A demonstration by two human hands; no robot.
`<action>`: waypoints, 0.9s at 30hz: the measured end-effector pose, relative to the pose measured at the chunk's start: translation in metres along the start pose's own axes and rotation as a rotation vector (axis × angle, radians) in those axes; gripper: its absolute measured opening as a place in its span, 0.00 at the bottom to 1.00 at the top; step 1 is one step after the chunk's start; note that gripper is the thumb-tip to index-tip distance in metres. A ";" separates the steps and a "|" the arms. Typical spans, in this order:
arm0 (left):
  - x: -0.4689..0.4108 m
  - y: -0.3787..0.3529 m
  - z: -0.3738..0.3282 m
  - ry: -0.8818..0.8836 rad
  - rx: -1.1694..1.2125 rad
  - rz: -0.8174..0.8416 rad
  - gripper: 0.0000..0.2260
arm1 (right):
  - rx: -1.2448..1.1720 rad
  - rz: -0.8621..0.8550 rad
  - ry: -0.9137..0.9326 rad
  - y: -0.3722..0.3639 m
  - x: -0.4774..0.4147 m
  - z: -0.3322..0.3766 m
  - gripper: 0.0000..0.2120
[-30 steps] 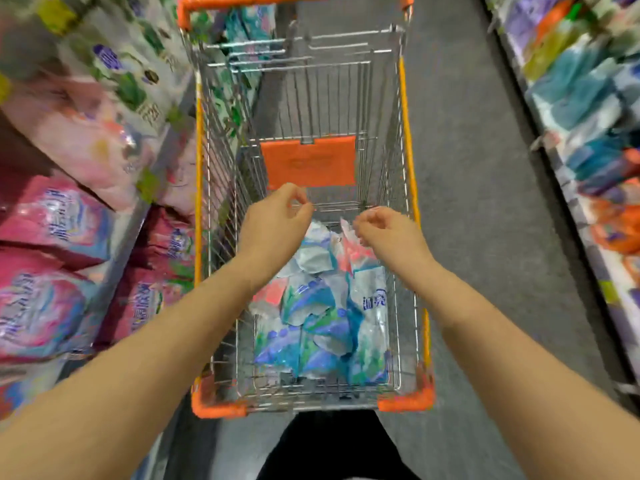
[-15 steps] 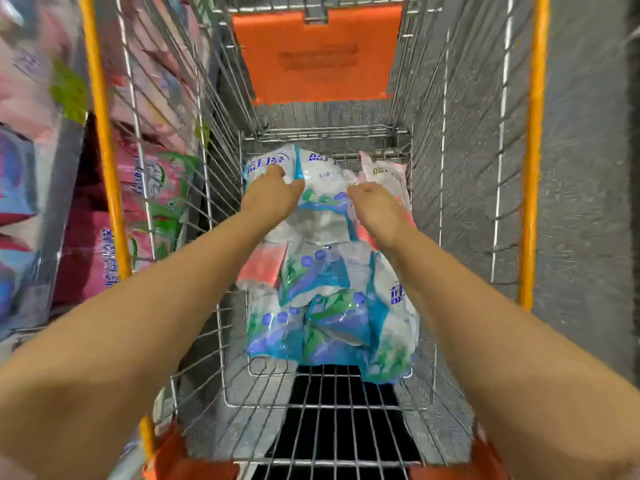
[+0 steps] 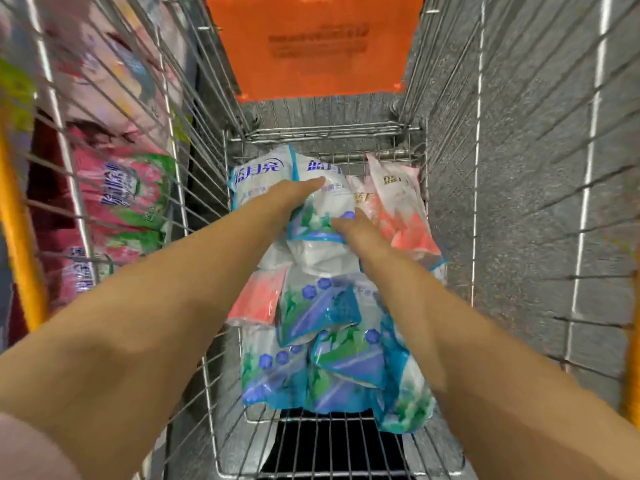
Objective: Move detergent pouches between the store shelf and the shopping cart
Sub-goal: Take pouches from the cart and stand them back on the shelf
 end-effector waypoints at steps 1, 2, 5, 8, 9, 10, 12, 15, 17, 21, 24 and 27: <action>-0.002 -0.003 0.000 0.014 0.012 0.025 0.20 | 0.068 0.015 0.022 -0.003 0.003 0.002 0.18; -0.007 -0.003 0.002 0.021 0.003 0.017 0.22 | 0.092 0.024 0.030 -0.006 0.005 0.001 0.20; -0.012 0.001 0.001 -0.042 -0.111 -0.134 0.19 | 0.013 0.018 0.087 -0.005 0.011 -0.001 0.27; 0.007 0.002 -0.001 -0.151 -0.188 -0.230 0.15 | -0.219 -0.061 0.017 0.005 0.019 -0.009 0.26; 0.015 0.001 -0.003 -0.196 -0.174 -0.236 0.16 | -0.358 -0.103 -0.033 0.006 0.024 -0.010 0.24; 0.026 0.001 -0.005 -0.243 -0.162 -0.247 0.18 | -0.478 -0.132 -0.082 0.005 0.030 -0.010 0.23; 0.057 0.001 -0.010 -0.335 -0.162 -0.265 0.21 | -0.619 -0.110 -0.088 0.004 0.038 -0.010 0.27; 0.119 0.005 -0.018 -0.456 -0.192 -0.315 0.24 | -0.755 -0.021 -0.034 0.010 0.067 0.016 0.32; 0.163 0.011 -0.021 -0.557 -0.181 -0.359 0.25 | -0.918 0.099 0.033 0.012 0.085 0.040 0.34; 0.240 0.027 -0.017 -0.708 -0.127 -0.446 0.24 | -1.068 0.316 0.133 0.024 0.128 0.080 0.34; 0.295 0.033 0.006 -0.752 0.011 -0.446 0.25 | -0.994 0.410 0.233 0.034 0.171 0.103 0.33; 0.350 0.035 0.039 -0.795 0.125 -0.470 0.21 | -0.922 0.485 0.303 0.042 0.224 0.120 0.36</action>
Point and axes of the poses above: each hand's wrist, its own x-axis away from the middle knuckle, its own y-axis out of the back of the hand, z = x × y, the point moved 6 cm from there along -x, towards the middle knuckle, and after that the axes turned 14 degrees about y, right-handed, at the moved point
